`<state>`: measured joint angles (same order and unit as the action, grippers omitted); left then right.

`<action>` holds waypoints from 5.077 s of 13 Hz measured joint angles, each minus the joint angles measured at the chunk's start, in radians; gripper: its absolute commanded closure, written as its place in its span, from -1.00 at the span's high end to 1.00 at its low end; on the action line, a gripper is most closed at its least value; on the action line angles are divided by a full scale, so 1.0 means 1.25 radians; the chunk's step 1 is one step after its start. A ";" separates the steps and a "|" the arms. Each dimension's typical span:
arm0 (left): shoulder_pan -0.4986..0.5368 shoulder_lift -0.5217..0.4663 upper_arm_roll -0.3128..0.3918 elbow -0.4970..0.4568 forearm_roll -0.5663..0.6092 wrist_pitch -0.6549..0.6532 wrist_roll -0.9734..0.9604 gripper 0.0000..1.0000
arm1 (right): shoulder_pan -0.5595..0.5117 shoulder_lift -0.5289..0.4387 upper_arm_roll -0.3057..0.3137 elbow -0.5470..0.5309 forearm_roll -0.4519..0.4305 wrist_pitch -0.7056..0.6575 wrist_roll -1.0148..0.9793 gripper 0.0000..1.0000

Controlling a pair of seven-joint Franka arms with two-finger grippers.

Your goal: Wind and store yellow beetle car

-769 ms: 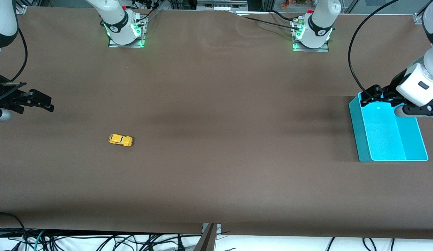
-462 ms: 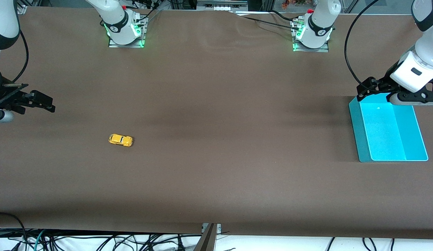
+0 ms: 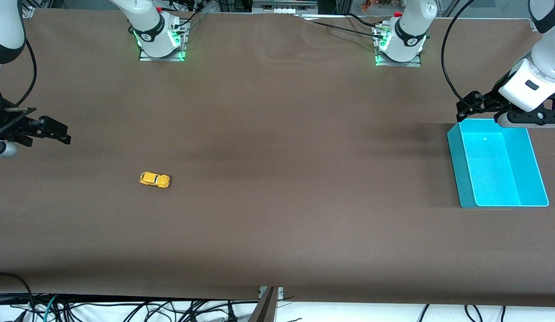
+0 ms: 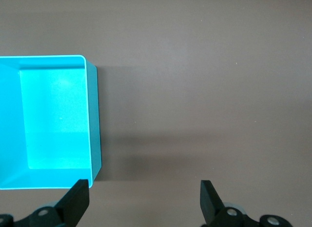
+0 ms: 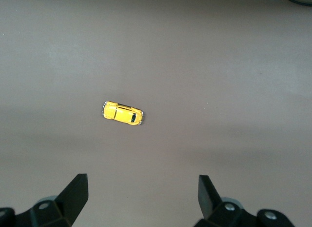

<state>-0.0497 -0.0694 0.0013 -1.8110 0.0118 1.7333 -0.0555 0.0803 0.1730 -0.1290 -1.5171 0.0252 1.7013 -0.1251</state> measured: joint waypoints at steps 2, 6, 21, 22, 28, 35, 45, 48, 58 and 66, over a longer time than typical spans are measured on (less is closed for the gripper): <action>0.000 -0.001 -0.002 0.001 0.000 -0.006 0.000 1.00 | 0.000 0.000 0.000 0.000 0.000 0.000 0.000 1.00; 0.000 -0.003 -0.002 0.002 0.000 -0.020 0.000 1.00 | 0.000 0.000 0.000 0.000 0.000 0.000 0.001 1.00; 0.000 -0.003 -0.007 0.004 0.000 -0.044 0.000 1.00 | 0.026 0.054 0.013 -0.004 0.000 -0.066 -0.191 1.00; 0.000 -0.002 -0.013 0.009 0.000 -0.044 0.000 1.00 | 0.034 0.063 0.013 -0.005 0.000 -0.066 -0.241 1.00; 0.000 0.017 -0.024 0.030 0.000 -0.054 0.000 1.00 | 0.111 0.130 0.015 -0.024 -0.001 -0.020 -0.447 1.00; 0.000 0.018 -0.038 0.040 0.000 -0.062 0.000 1.00 | 0.111 0.218 0.012 -0.107 0.000 0.192 -0.809 1.00; 0.008 0.020 -0.035 0.041 0.000 -0.088 -0.001 1.00 | 0.111 0.255 0.013 -0.333 0.005 0.554 -1.001 1.00; 0.008 0.021 -0.035 0.041 0.000 -0.088 -0.001 1.00 | 0.111 0.255 0.013 -0.369 0.008 0.615 -1.032 1.00; 0.008 0.021 -0.035 0.041 0.000 -0.088 -0.001 1.00 | 0.111 0.254 0.023 -0.415 0.018 0.691 -1.043 0.49; 0.008 0.021 -0.035 0.042 0.000 -0.088 -0.001 1.00 | 0.111 0.252 0.024 -0.418 0.018 0.700 -1.044 -0.47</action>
<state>-0.0396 -0.0427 -0.0430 -1.7583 0.0118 1.6227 -0.0562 0.2188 0.4884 -0.0989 -2.0391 0.0483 2.5759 -1.4298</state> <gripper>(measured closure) 0.000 0.604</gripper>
